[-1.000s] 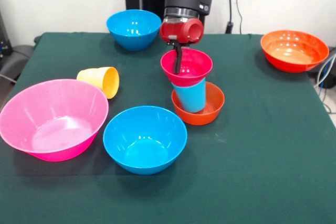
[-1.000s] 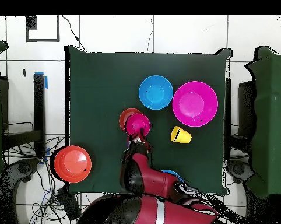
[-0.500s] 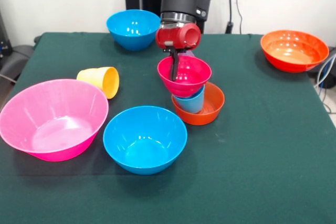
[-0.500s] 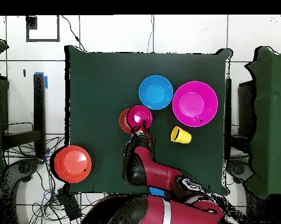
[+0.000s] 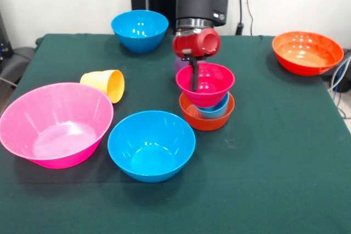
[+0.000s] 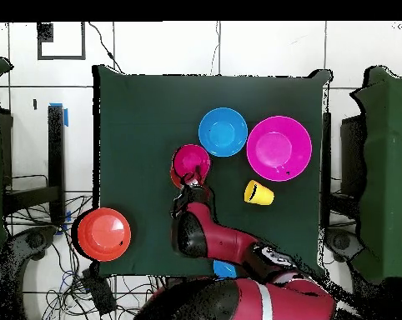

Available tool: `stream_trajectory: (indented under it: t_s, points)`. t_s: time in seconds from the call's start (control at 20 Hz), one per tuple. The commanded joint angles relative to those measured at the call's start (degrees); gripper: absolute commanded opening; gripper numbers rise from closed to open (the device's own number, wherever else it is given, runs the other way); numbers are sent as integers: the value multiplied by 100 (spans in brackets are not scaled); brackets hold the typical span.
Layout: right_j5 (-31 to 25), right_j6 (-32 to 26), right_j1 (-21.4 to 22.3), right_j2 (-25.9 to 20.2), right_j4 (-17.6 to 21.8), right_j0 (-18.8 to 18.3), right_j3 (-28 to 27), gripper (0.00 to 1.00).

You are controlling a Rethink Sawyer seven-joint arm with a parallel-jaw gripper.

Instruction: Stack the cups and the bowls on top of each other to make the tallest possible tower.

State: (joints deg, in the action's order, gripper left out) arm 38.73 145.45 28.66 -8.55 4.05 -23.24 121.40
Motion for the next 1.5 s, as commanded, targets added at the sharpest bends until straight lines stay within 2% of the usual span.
stream_trajectory:
  t_s: [0.05,0.2,0.25,0.4,0.75,1.2,1.5]
  points:
    - [-1250,1471,-122,-1098,-421,-98,370,0]
    - [-1468,1511,-150,-1265,-560,-177,537,0]
    - [-1693,1484,-171,-1330,-650,-212,624,0]
    - [-1845,1319,-110,-1165,-906,-80,745,0]
    - [-1839,1151,-93,-1165,-970,-132,783,0]
    - [-1745,1260,-83,-1358,-1071,-151,831,0]
    - [-1322,1345,-112,-1421,-1040,-110,729,0]
